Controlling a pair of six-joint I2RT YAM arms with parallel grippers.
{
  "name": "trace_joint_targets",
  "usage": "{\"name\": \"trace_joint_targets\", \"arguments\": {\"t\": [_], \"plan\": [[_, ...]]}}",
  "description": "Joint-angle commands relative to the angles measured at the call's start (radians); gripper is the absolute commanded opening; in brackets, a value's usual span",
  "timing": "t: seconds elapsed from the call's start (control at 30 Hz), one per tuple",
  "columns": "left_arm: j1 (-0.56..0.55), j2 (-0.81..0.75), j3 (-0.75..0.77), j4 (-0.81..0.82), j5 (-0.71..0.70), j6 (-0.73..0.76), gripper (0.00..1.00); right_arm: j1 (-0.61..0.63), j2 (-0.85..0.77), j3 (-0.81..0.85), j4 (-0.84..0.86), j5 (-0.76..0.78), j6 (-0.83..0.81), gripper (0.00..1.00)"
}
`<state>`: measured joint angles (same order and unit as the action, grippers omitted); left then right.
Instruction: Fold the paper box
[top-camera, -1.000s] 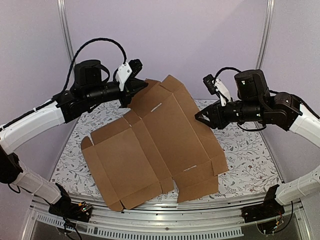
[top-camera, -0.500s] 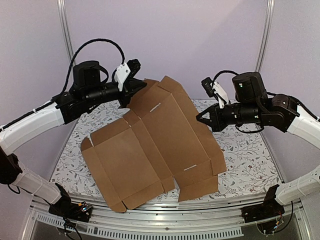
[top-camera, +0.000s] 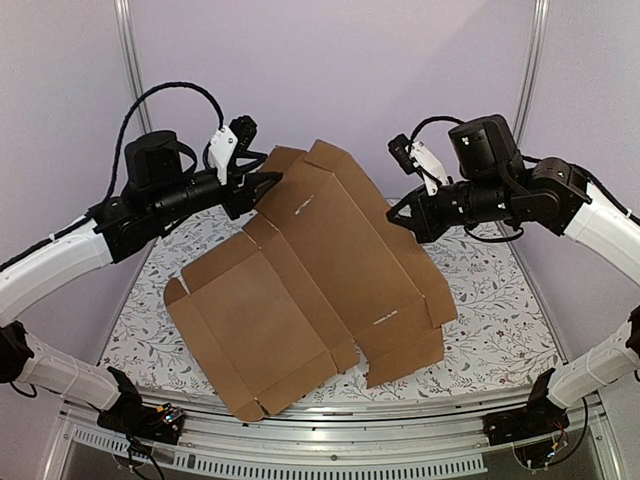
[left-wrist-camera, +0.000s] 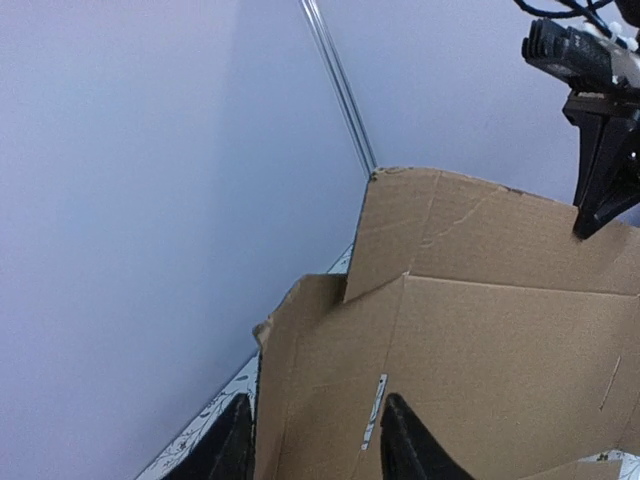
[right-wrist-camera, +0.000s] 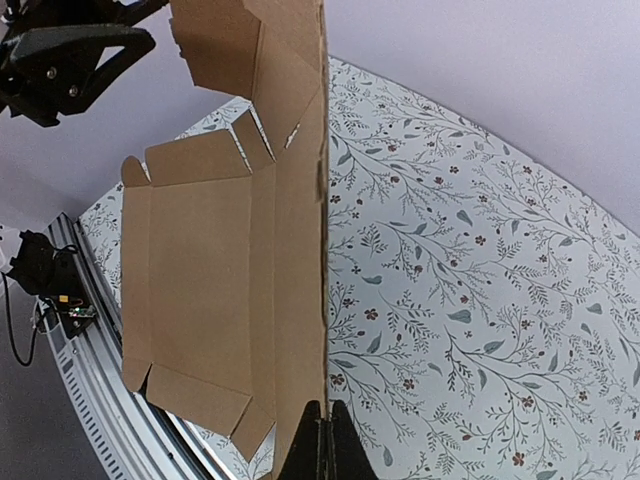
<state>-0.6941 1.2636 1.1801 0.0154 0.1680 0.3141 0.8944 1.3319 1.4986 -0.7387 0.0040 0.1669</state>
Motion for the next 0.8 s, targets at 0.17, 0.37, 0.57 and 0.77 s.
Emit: {"name": "trace_joint_targets", "arguments": {"t": [0.17, 0.37, 0.57, 0.77], "plan": [[0.007, -0.161, -0.131, -0.012, -0.153, -0.168, 0.88, -0.014, 0.143, 0.260, -0.209, 0.157, -0.252, 0.00], [0.005, -0.280, -0.215, -0.087, -0.165, -0.332, 1.00, -0.022, 0.260, 0.389, -0.332, 0.261, -0.357, 0.00], [0.004, -0.340, -0.292, -0.138, -0.132, -0.471, 1.00, -0.023, 0.402, 0.496, -0.401, 0.339, -0.479, 0.00], [0.004, -0.416, -0.373, -0.184, -0.232, -0.572, 1.00, -0.023, 0.527, 0.601, -0.424, 0.363, -0.635, 0.00]]}}
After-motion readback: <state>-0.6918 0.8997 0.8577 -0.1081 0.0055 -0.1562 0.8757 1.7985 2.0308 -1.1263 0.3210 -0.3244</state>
